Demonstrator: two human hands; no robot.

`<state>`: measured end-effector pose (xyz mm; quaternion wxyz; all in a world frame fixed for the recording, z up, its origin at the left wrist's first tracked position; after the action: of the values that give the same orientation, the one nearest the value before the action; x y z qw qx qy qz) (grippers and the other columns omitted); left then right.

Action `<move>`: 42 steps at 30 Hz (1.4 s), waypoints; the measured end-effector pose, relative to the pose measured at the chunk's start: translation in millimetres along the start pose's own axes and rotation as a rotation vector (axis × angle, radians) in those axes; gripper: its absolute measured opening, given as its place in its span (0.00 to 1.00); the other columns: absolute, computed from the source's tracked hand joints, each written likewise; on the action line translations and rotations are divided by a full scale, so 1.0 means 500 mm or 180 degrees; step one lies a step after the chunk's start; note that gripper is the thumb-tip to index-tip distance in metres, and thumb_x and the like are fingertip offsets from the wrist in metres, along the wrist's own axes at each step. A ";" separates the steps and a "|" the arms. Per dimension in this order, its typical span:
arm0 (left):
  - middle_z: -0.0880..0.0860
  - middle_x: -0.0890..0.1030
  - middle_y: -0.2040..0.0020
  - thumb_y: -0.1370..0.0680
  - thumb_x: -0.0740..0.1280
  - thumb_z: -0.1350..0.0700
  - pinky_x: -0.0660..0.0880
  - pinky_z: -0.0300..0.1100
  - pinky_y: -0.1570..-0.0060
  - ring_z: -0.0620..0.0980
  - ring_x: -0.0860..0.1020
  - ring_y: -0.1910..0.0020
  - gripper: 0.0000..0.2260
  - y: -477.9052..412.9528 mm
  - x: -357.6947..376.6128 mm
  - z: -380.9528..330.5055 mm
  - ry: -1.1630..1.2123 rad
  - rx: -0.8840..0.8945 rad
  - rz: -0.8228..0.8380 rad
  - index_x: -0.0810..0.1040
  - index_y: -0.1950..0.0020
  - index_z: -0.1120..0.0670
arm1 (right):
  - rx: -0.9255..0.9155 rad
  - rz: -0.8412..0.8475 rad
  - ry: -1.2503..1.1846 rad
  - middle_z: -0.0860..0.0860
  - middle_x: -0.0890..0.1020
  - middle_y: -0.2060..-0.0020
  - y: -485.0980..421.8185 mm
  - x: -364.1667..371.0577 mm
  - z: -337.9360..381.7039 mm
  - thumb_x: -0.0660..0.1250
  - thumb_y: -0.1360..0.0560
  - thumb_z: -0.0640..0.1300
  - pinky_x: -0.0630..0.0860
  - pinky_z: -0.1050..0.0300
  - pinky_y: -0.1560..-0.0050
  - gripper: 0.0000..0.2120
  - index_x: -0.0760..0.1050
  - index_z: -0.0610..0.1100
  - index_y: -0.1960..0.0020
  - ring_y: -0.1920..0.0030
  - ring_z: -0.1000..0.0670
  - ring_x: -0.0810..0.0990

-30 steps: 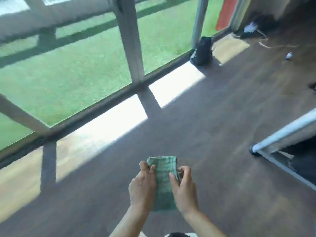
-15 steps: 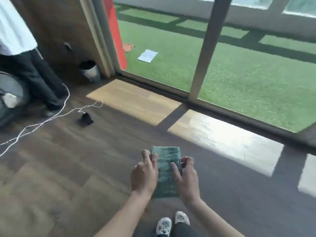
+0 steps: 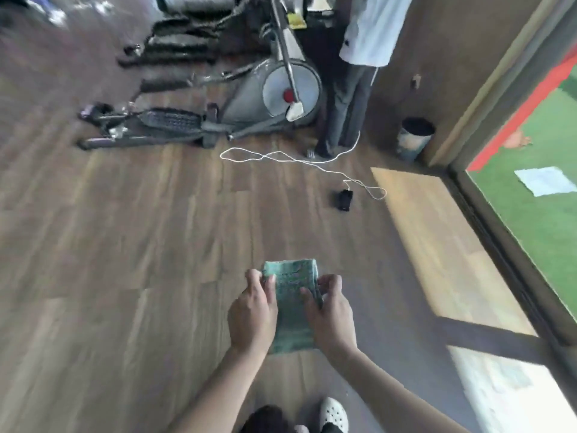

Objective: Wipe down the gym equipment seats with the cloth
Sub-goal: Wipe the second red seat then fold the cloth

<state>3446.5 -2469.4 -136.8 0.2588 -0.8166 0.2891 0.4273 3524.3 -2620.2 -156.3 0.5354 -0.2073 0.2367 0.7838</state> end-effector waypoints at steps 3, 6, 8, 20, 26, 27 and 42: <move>0.58 0.75 0.76 0.23 0.68 0.55 0.62 0.40 0.82 0.58 0.75 0.80 0.09 -0.030 -0.050 0.102 -0.0018 -0.0548 -0.0269 0.71 0.56 0.58 | -0.0286 0.0485 0.0089 0.61 0.73 0.62 -0.033 0.099 0.083 0.64 0.22 0.50 0.71 0.53 0.60 0.10 0.63 0.50 0.50 0.58 0.49 0.76; 0.58 0.77 0.74 0.21 0.64 0.53 0.66 0.44 0.79 0.61 0.77 0.76 0.09 -0.042 -0.099 0.238 0.0025 -0.1149 -0.0359 0.70 0.54 0.57 | -0.0619 0.0946 0.0251 0.61 0.72 0.62 -0.040 0.223 0.170 0.63 0.22 0.50 0.71 0.52 0.60 0.10 0.63 0.49 0.49 0.58 0.48 0.76; 0.58 0.77 0.73 0.20 0.59 0.49 0.67 0.45 0.77 0.62 0.77 0.74 0.11 -0.041 -0.139 0.345 0.0048 -0.1542 -0.0495 0.69 0.54 0.57 | -0.0895 0.1252 0.0335 0.61 0.72 0.62 -0.033 0.327 0.237 0.63 0.22 0.49 0.70 0.52 0.61 0.10 0.63 0.48 0.48 0.59 0.48 0.75; 0.57 0.79 0.64 0.19 0.54 0.47 0.65 0.47 0.69 0.62 0.79 0.63 0.13 -0.033 -0.535 0.960 -0.0155 -0.2989 -0.1478 0.67 0.50 0.57 | -0.1787 0.2812 0.0526 0.58 0.74 0.63 0.189 0.994 0.681 0.63 0.22 0.50 0.74 0.48 0.58 0.11 0.64 0.47 0.46 0.57 0.43 0.79; 0.47 0.69 0.69 0.18 0.54 0.48 0.61 0.46 0.67 0.62 0.78 0.61 0.10 0.005 -0.683 1.226 0.0096 -0.3752 -0.1708 0.62 0.53 0.54 | -0.2154 0.3463 0.0796 0.59 0.75 0.63 0.340 1.283 0.842 0.63 0.22 0.51 0.74 0.50 0.60 0.10 0.65 0.48 0.48 0.58 0.47 0.80; 0.46 0.68 0.70 0.18 0.53 0.47 0.61 0.46 0.67 0.61 0.78 0.61 0.11 0.013 -0.704 1.275 0.0032 -0.3901 -0.1684 0.62 0.53 0.54 | -0.2240 0.3550 0.0860 0.58 0.76 0.63 0.367 1.339 0.865 0.63 0.22 0.51 0.74 0.51 0.60 0.09 0.65 0.48 0.48 0.58 0.47 0.80; 0.59 0.82 0.58 0.18 0.54 0.47 0.71 0.49 0.64 0.64 0.80 0.59 0.13 0.129 -1.190 2.013 -0.0404 -0.5350 -0.2485 0.66 0.48 0.57 | -0.3515 0.4770 0.1061 0.54 0.76 0.63 0.895 2.122 1.351 0.62 0.22 0.51 0.62 0.54 0.68 0.08 0.64 0.49 0.49 0.66 0.51 0.73</move>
<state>2571.7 -1690.8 -147.9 -0.2771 -0.7505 -0.4255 0.4230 2694.7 -1573.9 -161.6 -0.3222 -0.3348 -0.0228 0.8852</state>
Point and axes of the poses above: each hand's wrist, its own y-axis away from the middle knuckle, its own x-axis out of the palm, z = x × y, the point moved 9 cm from there along -y, towards the middle knuckle
